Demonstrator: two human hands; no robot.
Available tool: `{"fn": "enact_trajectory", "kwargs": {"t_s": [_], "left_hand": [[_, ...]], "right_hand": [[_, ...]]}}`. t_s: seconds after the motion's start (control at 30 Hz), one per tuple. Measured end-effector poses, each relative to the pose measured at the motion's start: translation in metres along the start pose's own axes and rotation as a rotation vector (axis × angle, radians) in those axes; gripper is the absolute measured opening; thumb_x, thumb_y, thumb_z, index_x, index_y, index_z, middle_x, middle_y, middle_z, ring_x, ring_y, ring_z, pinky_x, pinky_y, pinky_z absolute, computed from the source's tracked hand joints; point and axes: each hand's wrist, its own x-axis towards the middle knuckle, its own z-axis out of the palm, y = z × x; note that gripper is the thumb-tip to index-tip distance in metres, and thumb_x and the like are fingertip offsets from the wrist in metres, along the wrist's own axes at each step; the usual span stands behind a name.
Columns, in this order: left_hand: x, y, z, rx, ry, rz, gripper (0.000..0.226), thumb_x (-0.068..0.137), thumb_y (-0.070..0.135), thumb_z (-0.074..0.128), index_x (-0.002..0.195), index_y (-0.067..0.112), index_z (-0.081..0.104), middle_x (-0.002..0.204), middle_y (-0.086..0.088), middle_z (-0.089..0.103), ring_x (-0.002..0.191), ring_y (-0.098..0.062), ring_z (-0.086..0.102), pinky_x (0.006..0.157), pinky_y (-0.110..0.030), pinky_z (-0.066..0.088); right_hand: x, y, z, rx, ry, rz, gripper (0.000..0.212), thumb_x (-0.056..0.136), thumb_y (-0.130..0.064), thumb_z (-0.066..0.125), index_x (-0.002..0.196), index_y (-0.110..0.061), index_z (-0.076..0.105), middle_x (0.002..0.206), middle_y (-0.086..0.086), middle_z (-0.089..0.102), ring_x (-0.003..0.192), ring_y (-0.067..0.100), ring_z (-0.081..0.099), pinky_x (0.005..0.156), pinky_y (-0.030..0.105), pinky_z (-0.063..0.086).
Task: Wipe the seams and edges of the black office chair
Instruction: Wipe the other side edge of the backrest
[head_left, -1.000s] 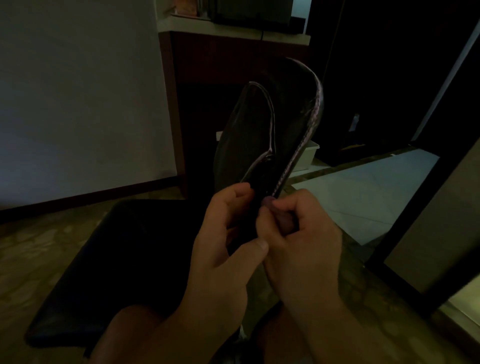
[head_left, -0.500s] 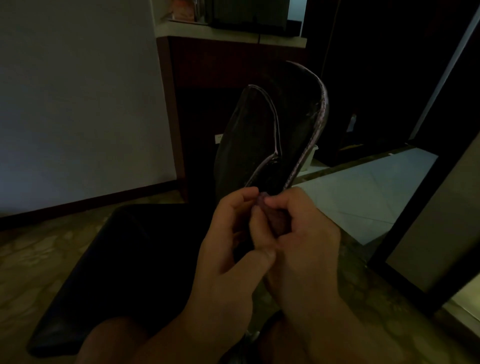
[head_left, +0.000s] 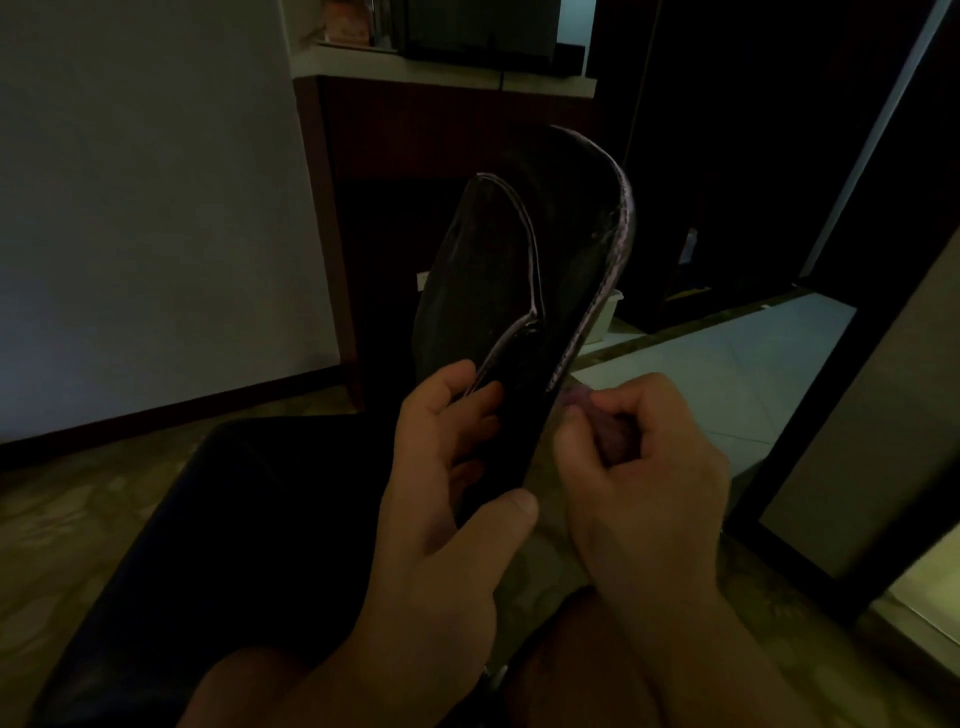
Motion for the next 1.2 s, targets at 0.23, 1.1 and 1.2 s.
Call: {"fn": "enact_trajectory", "kwargs": {"t_s": [0.23,1.1,1.2], "left_hand": [[0.004,-0.002,0.008,0.086,-0.024,0.004,0.079,0.060,0.025,0.065,0.133,0.046,0.043,0.136,0.025,0.059,0.127,0.000,0.056,0.098,-0.028,0.047],[0.023,0.009,0.024,0.035,-0.026,0.041,0.064,0.068,0.030,0.064,0.130,0.045,0.053,0.135,0.015,0.062,0.124,-0.013,0.060,0.091,-0.032,0.055],[0.028,0.010,0.024,0.013,-0.038,0.056,0.063,0.071,0.012,0.063,0.129,0.034,0.052,0.125,0.022,0.067,0.115,-0.001,0.064,0.084,-0.012,0.052]], "right_hand": [[0.005,-0.001,0.002,-0.009,-0.051,0.051,0.019,0.084,-0.026,0.070,0.082,-0.033,0.052,0.079,-0.022,0.059,0.076,-0.004,0.062,0.058,0.012,0.050],[0.039,0.013,-0.013,-0.017,-0.020,0.025,0.020,0.085,-0.021,0.071,0.083,-0.030,0.053,0.076,-0.021,0.057,0.075,-0.008,0.059,0.061,0.005,0.045],[0.034,0.003,-0.006,-0.034,-0.143,-0.066,0.018,0.087,-0.032,0.067,0.088,-0.039,0.050,0.084,-0.023,0.058,0.078,-0.003,0.061,0.058,0.012,0.050]]}}
